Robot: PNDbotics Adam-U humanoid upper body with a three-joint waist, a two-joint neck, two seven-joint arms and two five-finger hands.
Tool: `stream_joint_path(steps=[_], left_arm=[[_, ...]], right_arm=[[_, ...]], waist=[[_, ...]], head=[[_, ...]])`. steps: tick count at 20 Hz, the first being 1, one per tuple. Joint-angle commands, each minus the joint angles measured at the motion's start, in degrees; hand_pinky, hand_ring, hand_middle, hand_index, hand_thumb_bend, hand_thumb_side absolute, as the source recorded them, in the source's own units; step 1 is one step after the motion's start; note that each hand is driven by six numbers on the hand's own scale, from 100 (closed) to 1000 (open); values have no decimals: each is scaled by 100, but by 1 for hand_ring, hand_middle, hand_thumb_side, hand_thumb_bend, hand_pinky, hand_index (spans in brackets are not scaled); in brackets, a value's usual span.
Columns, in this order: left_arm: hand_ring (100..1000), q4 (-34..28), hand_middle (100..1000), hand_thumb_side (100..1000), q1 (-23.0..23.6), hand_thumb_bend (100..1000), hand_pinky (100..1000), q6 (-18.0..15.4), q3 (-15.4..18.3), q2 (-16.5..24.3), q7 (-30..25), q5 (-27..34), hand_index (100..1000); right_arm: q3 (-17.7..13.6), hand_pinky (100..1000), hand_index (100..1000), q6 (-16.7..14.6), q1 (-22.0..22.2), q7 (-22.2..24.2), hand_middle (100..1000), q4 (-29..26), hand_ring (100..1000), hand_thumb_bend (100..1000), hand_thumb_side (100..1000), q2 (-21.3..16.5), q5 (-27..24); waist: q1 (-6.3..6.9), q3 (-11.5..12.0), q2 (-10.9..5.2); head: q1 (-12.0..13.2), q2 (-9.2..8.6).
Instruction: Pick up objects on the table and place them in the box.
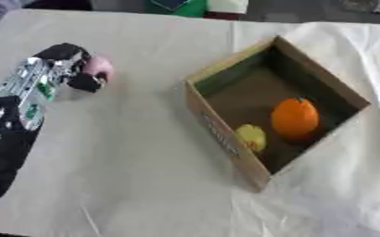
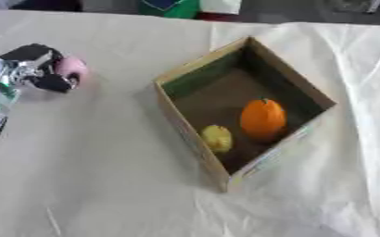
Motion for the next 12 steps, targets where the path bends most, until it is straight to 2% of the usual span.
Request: stream_joint_path(steps=[1,7,12], left_arm=[[641,-161,575,184,-85,100,415,39,53,116,143,135,672],[619,-626,581,247,-126,100,384,6,-22,228,265,146,667],[594,-1371,562,289,-196,100,348,-60,-108,278,401,-89,649]], right_arm=[[-65,748,653,12,-31,-30,466,-109,599,100,389,-132,38],[-69,749,653,35,4,-35,465,-109,599,100,390,-138,41],[-70,749,653,44,3,-38,466,-109,599,100,391,-146,42]], waist=[[9,8,-101],[21,70,-127],[28,86,-153]], head=[[-7,-40],[-69,21],[-202,36]])
